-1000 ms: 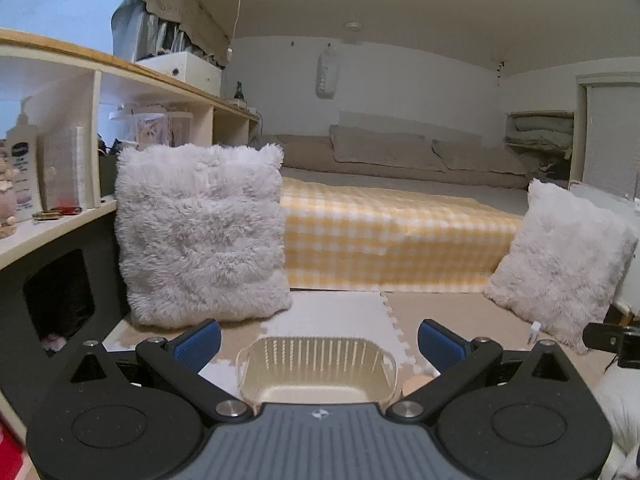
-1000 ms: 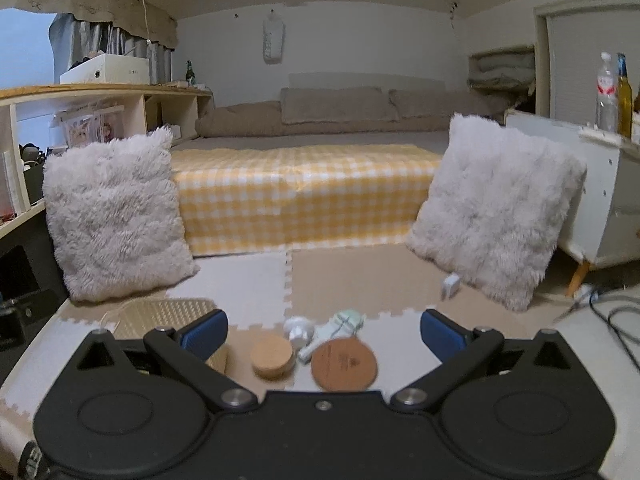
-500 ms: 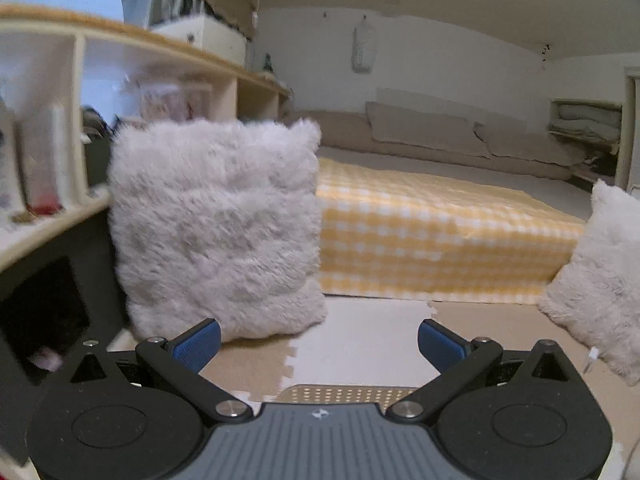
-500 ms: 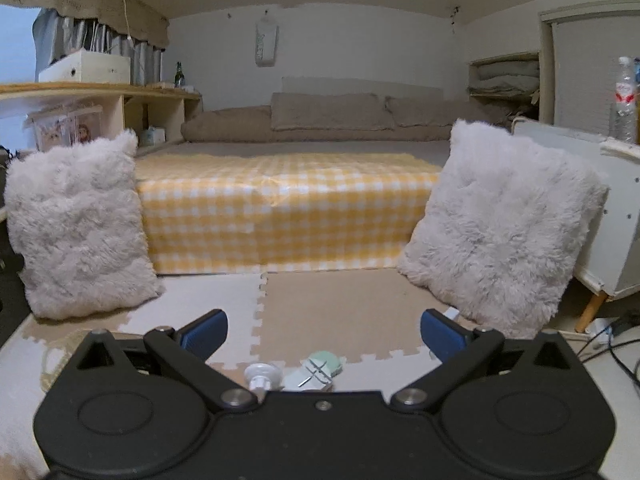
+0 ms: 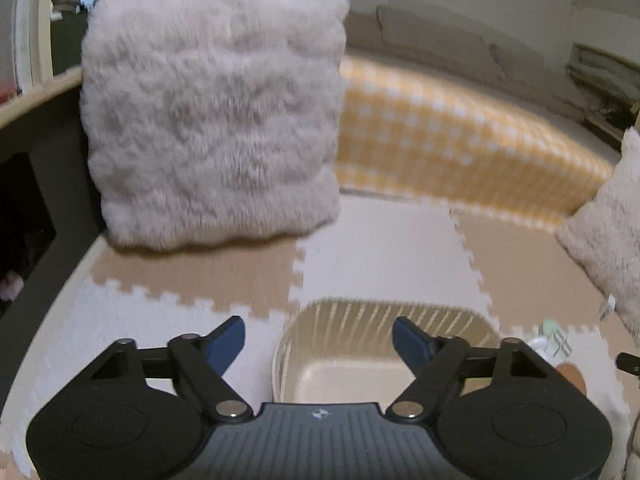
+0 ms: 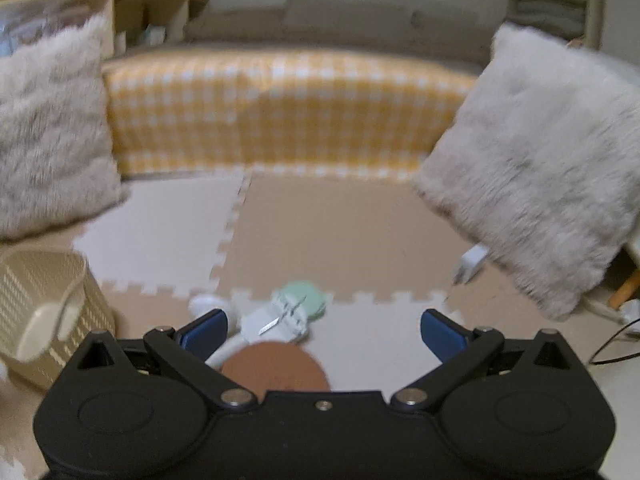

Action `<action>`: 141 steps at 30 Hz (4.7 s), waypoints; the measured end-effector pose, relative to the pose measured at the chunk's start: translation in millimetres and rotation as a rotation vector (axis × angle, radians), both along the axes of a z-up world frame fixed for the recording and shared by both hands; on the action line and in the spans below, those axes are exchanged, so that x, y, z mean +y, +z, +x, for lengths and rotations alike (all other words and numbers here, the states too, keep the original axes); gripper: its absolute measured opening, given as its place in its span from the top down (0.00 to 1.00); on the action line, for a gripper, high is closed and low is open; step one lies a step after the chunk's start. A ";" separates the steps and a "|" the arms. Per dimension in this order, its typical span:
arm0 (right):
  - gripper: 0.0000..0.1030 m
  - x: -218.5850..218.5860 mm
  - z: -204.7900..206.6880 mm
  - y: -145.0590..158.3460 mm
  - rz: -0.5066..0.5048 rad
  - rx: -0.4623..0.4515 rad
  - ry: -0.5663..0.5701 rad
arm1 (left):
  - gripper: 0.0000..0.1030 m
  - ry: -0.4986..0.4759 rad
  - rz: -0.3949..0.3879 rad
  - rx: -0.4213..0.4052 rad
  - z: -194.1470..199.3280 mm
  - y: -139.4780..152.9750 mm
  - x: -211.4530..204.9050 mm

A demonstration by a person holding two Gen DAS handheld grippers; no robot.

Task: Organize rigid objects
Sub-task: 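Grasp the cream basket rim with the left gripper while the right gripper grasps the cork coaster, then carry the cork coaster into the basket and open the right gripper, then move the right gripper to the clear plastic box and grasp it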

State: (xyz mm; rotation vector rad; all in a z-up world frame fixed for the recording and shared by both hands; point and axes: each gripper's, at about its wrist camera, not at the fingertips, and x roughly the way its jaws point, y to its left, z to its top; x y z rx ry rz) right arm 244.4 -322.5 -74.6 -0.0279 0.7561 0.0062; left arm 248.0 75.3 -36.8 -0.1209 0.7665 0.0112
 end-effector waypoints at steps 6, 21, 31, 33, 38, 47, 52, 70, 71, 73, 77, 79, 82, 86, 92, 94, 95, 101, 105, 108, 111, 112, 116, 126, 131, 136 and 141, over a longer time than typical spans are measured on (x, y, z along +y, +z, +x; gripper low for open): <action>0.00 -1.2 21.6 -31.9 0.061 0.121 0.044 | 0.45 0.038 -0.023 0.117 13.0 -20.1 8.9; 0.00 12.8 48.0 -86.0 0.071 0.301 0.157 | 0.92 0.067 -0.025 0.183 26.6 -31.1 20.2; 0.02 18.5 53.7 -87.6 0.035 0.334 0.146 | 0.95 0.053 -0.065 0.193 31.7 -31.6 29.1; 0.02 20.2 55.0 -87.3 0.027 0.344 0.146 | 0.95 0.051 -0.065 0.194 32.2 -31.4 28.6; 0.02 23.0 54.0 -69.2 0.031 0.307 0.143 | 0.95 0.044 -0.056 0.195 32.3 -31.3 28.3; 0.02 39.6 33.7 -4.3 0.162 0.083 0.109 | 0.95 0.039 -0.045 0.221 34.0 -35.8 26.9; 0.02 70.0 24.8 22.8 0.205 0.014 0.161 | 0.95 0.033 -0.037 0.217 33.8 -35.3 26.1; 0.02 223.5 44.2 12.9 0.107 0.138 0.415 | 0.95 0.045 -0.087 0.213 32.3 -34.6 30.0; 0.02 229.6 46.3 8.5 0.085 0.155 0.420 | 0.95 0.045 -0.091 0.214 32.4 -34.5 30.5; 0.02 240.7 50.5 -1.7 0.033 0.195 0.427 | 0.95 0.045 -0.099 0.216 32.7 -34.5 31.5; 0.02 251.3 55.7 -16.4 -0.036 0.249 0.425 | 0.95 0.043 -0.111 0.224 32.8 -34.9 34.0; 0.02 251.9 56.8 -20.9 -0.052 0.262 0.423 | 0.95 0.043 -0.115 0.227 32.8 -35.3 34.2; 0.02 254.7 56.1 -25.8 -0.070 0.268 0.428 | 0.95 0.043 -0.112 0.225 32.5 -34.8 33.5; 0.02 259.5 53.1 -29.0 -0.107 0.261 0.431 | 0.95 0.044 -0.117 0.222 31.1 -33.7 34.5; 0.01 261.3 52.1 -28.6 -0.122 0.290 0.432 | 0.95 0.041 -0.113 0.223 31.6 -33.4 33.2; 0.00 261.9 50.8 -28.0 -0.117 0.298 0.431 | 0.95 0.041 -0.114 0.224 31.7 -33.7 33.8; 0.00 261.6 50.0 -27.4 -0.113 0.299 0.428 | 0.95 0.041 -0.115 0.224 31.6 -33.7 34.1; 0.00 253.0 43.7 -15.6 -0.053 0.280 0.412 | 0.95 0.039 -0.110 0.225 31.7 -34.2 33.3; 0.00 241.5 37.7 0.1 -0.003 0.249 0.411 | 0.95 0.037 -0.105 0.228 31.8 -34.8 32.9; 0.00 232.9 32.2 13.7 0.028 0.216 0.416 | 0.95 0.037 -0.104 0.230 31.9 -34.9 32.8; 0.00 221.2 25.7 29.9 0.069 0.177 0.415 | 0.95 0.040 -0.101 0.234 31.7 -35.0 33.2; 0.00 215.8 23.4 36.4 0.088 0.157 0.412 | 0.95 0.040 -0.101 0.234 31.6 -35.0 33.5; 0.00 189.0 17.3 61.1 0.158 0.082 0.386 | 0.95 0.040 -0.100 0.234 32.2 -35.1 33.6; 0.00 99.4 5.0 87.1 0.157 -0.046 0.216 | 0.95 0.035 -0.094 0.233 31.9 -34.8 33.0; 0.00 58.3 3.3 73.5 0.127 -0.019 0.099 | 0.95 0.033 -0.089 0.234 32.2 -34.8 32.3; 0.00 31.4 0.7 42.2 0.087 0.076 -0.019 | 0.94 0.032 -0.085 0.238 32.9 -35.3 31.0; 0.00 17.7 -0.6 4.7 0.081 0.221 -0.044 | 0.94 0.031 -0.084 0.238 32.7 -35.6 30.9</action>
